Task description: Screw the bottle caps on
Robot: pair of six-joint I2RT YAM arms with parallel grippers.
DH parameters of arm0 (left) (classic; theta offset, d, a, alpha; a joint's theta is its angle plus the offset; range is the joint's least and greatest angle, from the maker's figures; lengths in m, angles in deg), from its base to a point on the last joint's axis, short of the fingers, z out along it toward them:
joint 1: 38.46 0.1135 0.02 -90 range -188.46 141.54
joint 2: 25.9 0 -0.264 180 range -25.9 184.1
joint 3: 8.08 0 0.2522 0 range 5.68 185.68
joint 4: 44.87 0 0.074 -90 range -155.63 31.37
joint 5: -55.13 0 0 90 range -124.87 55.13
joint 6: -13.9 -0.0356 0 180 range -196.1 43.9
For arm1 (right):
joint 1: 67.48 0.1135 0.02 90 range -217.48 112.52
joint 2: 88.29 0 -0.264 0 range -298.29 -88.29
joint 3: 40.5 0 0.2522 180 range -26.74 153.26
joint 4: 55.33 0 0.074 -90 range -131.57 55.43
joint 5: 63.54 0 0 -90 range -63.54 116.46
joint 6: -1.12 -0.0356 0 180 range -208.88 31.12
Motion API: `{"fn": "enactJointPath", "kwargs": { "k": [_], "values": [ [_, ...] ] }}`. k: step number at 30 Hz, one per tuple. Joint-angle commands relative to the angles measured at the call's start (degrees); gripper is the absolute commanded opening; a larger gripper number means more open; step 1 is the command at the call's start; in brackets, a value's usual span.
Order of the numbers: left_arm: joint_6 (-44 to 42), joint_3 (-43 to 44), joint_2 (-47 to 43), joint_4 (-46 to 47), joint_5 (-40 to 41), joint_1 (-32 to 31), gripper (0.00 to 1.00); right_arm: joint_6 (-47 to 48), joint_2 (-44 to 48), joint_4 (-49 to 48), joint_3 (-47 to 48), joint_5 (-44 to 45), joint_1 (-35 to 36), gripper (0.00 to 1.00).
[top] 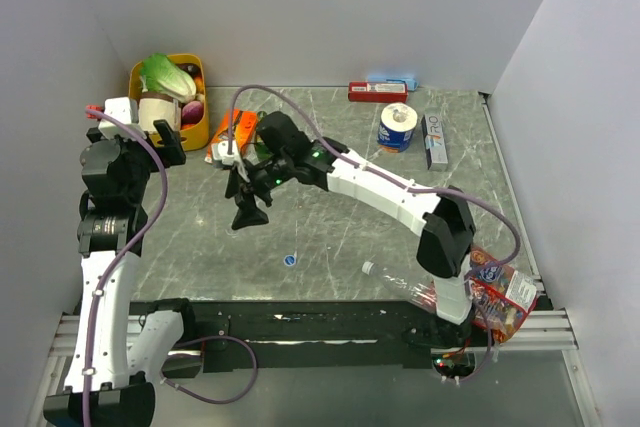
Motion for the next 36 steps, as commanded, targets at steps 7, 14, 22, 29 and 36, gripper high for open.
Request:
{"fn": "enactJointPath", "kwargs": {
  "k": [7,14,22,29,36],
  "values": [
    [1.46,0.03,-1.08,-0.91,-0.91,0.67,0.96,0.19,-4.59,-3.64,0.09,-1.35,1.86,0.85],
    [1.19,-0.58,-0.03,-0.56,-3.02,0.76,0.96,2.04,-4.77,-2.15,-1.67,-2.49,1.77,0.6],
    [-2.75,-5.86,-0.03,4.71,-18.88,0.76,0.96,4.06,0.91,1.9,-3.68,1.19,-0.07,0.23],
    [-12.78,-8.22,2.87,8.12,-48.59,0.58,0.96,1.69,13.86,8.91,-5.73,1.82,-15.35,0.16],
    [-9.37,-8.67,10.5,15.33,-65.94,-3.45,0.96,-2.0,15.27,15.87,5.17,1.2,-23.36,0.13]
  ]
}}
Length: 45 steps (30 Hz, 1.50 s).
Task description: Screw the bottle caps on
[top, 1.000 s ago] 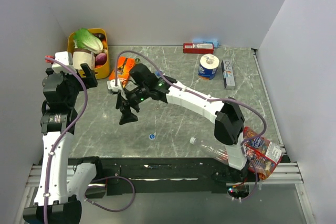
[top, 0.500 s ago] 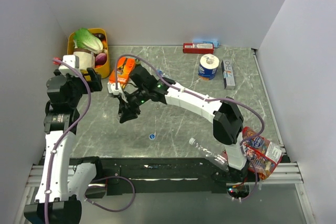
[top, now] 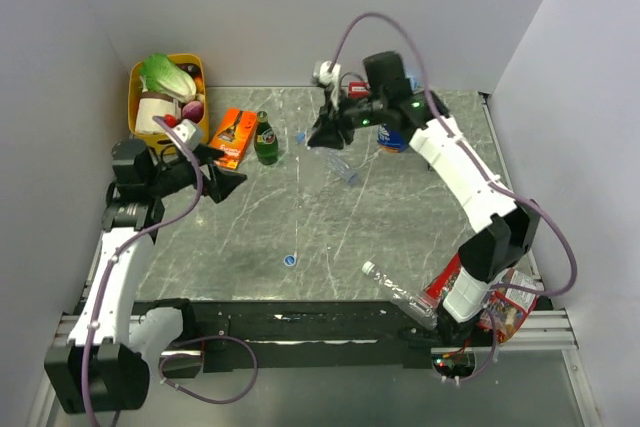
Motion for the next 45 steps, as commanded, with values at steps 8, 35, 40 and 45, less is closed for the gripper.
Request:
{"fn": "enactJointPath", "kwargs": {
  "k": [8,35,40,45],
  "values": [
    [1.35,2.28,9.58,15.82,-9.39,-9.92,0.96,-11.15,3.05,0.01,12.63,-6.64,-1.1,0.12],
    [-0.92,14.06,25.76,15.04,-17.19,-19.59,0.91,-22.06,-1.78,-9.74,15.17,-10.61,1.01,0.12],
    [-1.98,14.24,25.49,13.37,-17.81,-20.91,0.88,-21.8,-3.01,-9.75,16.76,-8.42,1.01,0.12],
    [-2.77,14.5,25.67,11.97,-15.09,-20.91,0.75,-21.8,-3.1,-9.66,16.76,-7.97,1.01,0.12]
  ]
}}
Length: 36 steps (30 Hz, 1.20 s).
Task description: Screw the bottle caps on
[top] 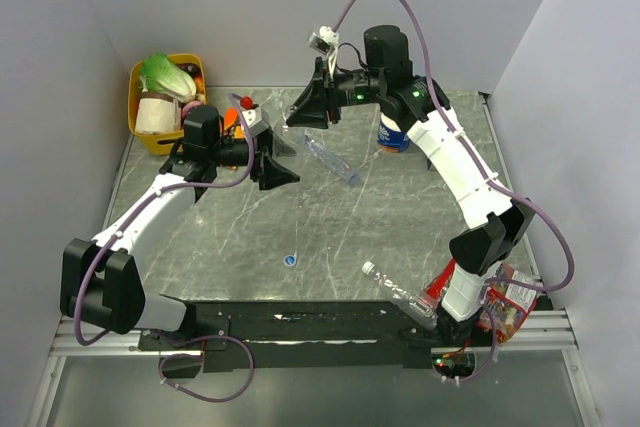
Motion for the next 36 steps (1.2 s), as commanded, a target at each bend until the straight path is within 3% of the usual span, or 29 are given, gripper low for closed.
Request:
{"fn": "enactJointPath", "kwargs": {
  "k": [1,5,6,8,9,11,12,15,18,21,24,25,26,30,36],
  "values": [
    [-2.29,2.63,-0.17,-0.58,-0.58,-0.19,0.73,-0.16,0.4,-2.32,2.79,0.94,0.53,0.12],
    [-2.99,2.37,-0.95,-1.73,1.18,0.07,0.63,1.24,1.01,-1.18,1.65,0.86,0.53,0.17],
    [-2.91,1.5,-1.31,-1.38,2.32,0.07,0.59,1.6,1.36,-0.91,1.56,0.77,0.44,0.3],
    [-2.56,0.27,-3.32,-0.85,3.99,0.16,0.57,3.44,1.98,1.45,2.08,1.64,0.35,0.48],
    [-2.64,-1.04,-4.2,-0.85,4.87,0.16,0.54,4.4,3.28,2.68,2.26,1.39,-0.26,0.64],
    [-3.6,-2.37,-7.35,-1.99,8.47,0.25,0.49,9.32,5.31,5.32,0.96,2.51,-1.49,0.72],
    [-4.13,-3.68,-8.42,-2.77,9.7,0.25,0.46,10.29,7.93,5.68,-0.1,5.83,-1.58,0.81],
    [-4.23,-6.84,-13.07,-3.57,13.65,0.69,0.42,24.38,12.61,9.62,-4.85,7.8,-1.58,0.82],
    [-2.82,-9.22,-16.86,-3.66,18.22,1.83,0.37,38.97,12.36,21.9,-5.03,9.46,-0.71,0.77],
    [-2.21,-10.28,-18.79,-3.66,21.92,4.11,0.26,46.66,10.16,32.12,-5.73,14.97,1.22,0.61],
    [0.16,-11.86,-20.38,-2.08,26.31,6.31,0.17,63.22,9.1,37.04,-12.22,19.56,7.71,0.57],
    [1.21,-12.21,-21.16,-1.56,26.84,7.36,0.15,67.91,9.27,37.49,-14.76,21.49,10.95,0.57],
    [1.83,-12.57,-21.52,-0.85,27.98,7.89,0.01,71.7,10.32,36.63,-20.88,22.47,12.64,0.57],
    [3.24,-14.5,-23.37,1.08,29.22,9.83,0.01,87.77,11.56,24.95,-34.9,24.94,17.48,0.64],
    [6.75,-17.93,-27.23,2.67,30.45,11.85,0.01,97.39,-0.82,22.38,-32.2,28.54,21.44,0.63]
  ]
}}
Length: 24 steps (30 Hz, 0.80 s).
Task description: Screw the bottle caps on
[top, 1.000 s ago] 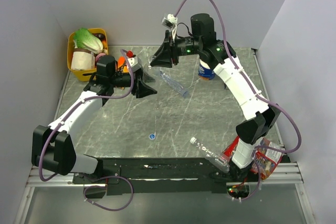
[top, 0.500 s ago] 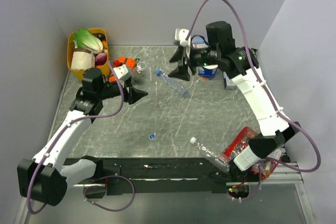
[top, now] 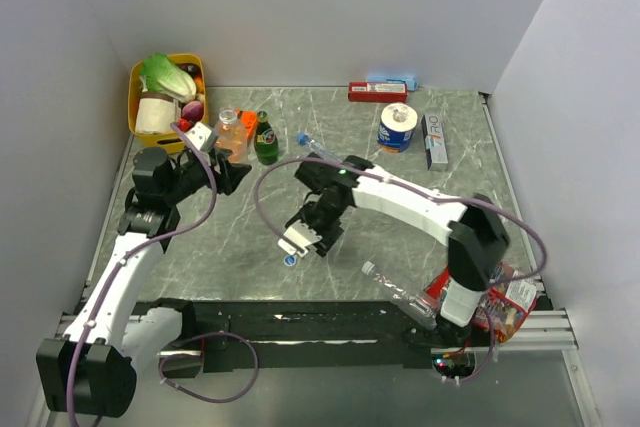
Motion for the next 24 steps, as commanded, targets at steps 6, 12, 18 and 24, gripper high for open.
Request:
{"fn": "enactJointPath", "kwargs": {
  "k": [6,12,18,24],
  "values": [
    [4.65,-2.77,-5.63,3.67,0.94,2.28,0.01,15.93,-14.09,-0.65,10.02,2.55,4.61,0.63],
    [3.68,-3.74,-7.92,1.92,0.5,2.9,0.01,17.52,-21.22,6.64,16.87,2.46,6.28,0.62],
    [4.38,-5.93,-9.41,2.35,0.15,3.95,0.01,17.87,-26.4,12.71,22.59,4.13,8.03,0.62],
    [5.61,-8.04,-10.2,3.58,-0.2,4.74,0.01,17.87,-27.37,12.37,20.84,5.54,8.74,0.63]
  ]
}}
